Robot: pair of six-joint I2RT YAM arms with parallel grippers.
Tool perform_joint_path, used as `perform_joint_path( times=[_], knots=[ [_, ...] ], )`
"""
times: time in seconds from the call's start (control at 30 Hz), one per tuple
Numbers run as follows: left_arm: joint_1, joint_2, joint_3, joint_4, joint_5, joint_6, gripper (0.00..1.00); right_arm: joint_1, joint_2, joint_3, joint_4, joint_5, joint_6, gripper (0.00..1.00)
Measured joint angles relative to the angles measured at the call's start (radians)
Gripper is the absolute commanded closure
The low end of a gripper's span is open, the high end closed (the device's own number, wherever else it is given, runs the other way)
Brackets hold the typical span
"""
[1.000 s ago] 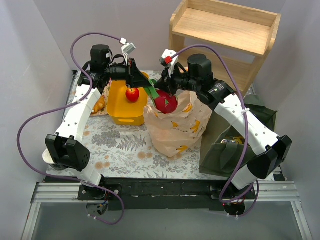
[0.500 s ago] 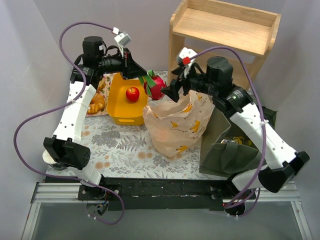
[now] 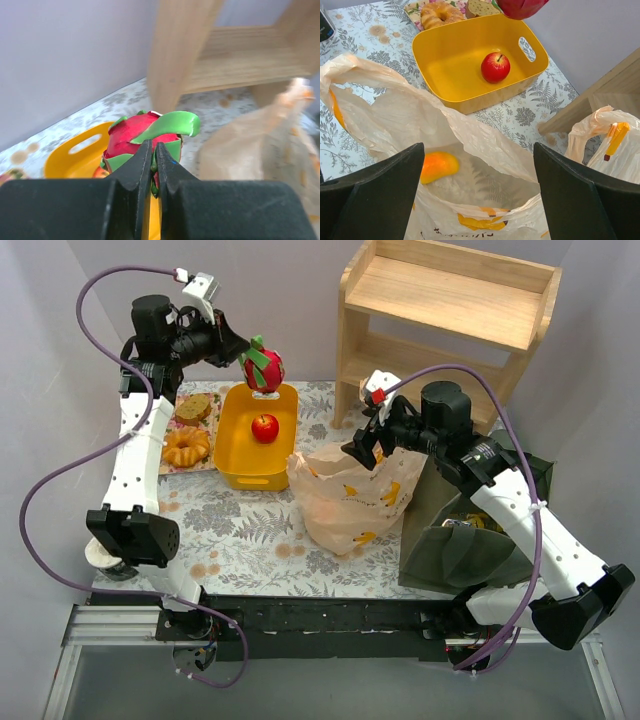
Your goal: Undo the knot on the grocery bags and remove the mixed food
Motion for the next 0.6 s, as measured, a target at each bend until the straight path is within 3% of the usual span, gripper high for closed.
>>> perform_joint_path(
  times=[0.3,0.6],
  knots=[
    [0.022,0.094,-0.078,0.01,-0.257,0.037,1.0,-0.006,-0.005,0.0,-0.021,0.0,-0.039,0.04],
    [0.064,0.169,-0.138,0.008,-0.321,0.037,1.0,-0.022,-0.006,0.0,-0.07,0.011,-0.084,0.04]
  ],
)
